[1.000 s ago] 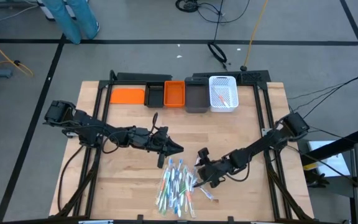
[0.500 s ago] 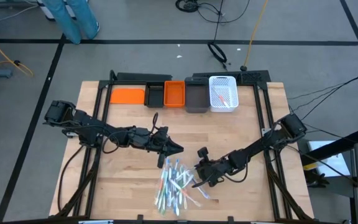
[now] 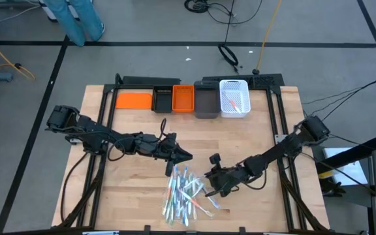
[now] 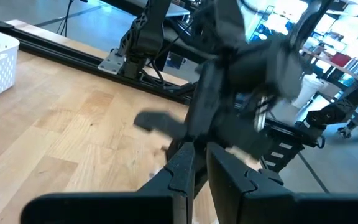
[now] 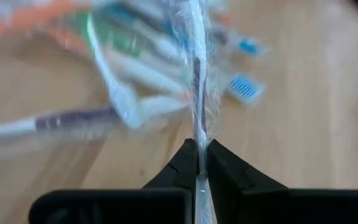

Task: Pick & Place Toothbrushes
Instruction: Put the violet toothbrush into the black basket

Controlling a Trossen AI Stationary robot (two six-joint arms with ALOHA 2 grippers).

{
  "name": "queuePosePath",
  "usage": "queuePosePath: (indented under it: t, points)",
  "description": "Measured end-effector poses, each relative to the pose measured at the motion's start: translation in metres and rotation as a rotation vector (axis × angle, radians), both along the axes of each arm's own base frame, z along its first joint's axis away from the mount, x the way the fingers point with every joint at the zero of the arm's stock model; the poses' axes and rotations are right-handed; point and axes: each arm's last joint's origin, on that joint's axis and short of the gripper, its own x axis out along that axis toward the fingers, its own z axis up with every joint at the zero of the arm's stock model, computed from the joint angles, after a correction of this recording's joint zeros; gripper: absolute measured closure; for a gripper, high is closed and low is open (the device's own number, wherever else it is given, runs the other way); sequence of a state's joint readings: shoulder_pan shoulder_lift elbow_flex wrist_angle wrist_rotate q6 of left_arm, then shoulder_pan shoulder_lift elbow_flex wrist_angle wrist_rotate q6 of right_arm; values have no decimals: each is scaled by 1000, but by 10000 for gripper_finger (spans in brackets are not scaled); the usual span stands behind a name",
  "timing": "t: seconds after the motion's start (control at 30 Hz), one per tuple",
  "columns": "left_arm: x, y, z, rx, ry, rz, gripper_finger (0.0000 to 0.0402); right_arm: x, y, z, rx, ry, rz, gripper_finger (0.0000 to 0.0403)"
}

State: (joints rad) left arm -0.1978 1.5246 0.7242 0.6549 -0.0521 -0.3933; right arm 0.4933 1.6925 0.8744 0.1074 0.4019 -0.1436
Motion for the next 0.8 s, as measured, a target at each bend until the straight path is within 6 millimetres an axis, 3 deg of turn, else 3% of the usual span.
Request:
queuePosePath:
  t: [0.33,0.67,0.8]
  points:
    - [0,0,0,-2,-4,0,360,-12,-7,44,50,-139,-99,392]
    - [-2,-11,7,132,-90,-53,357,-16,-20,44,63,-111,-267,392]
    - [-3,-17,7,186,-109,-67,328,-14,-24,45,94,-125,-306,392]
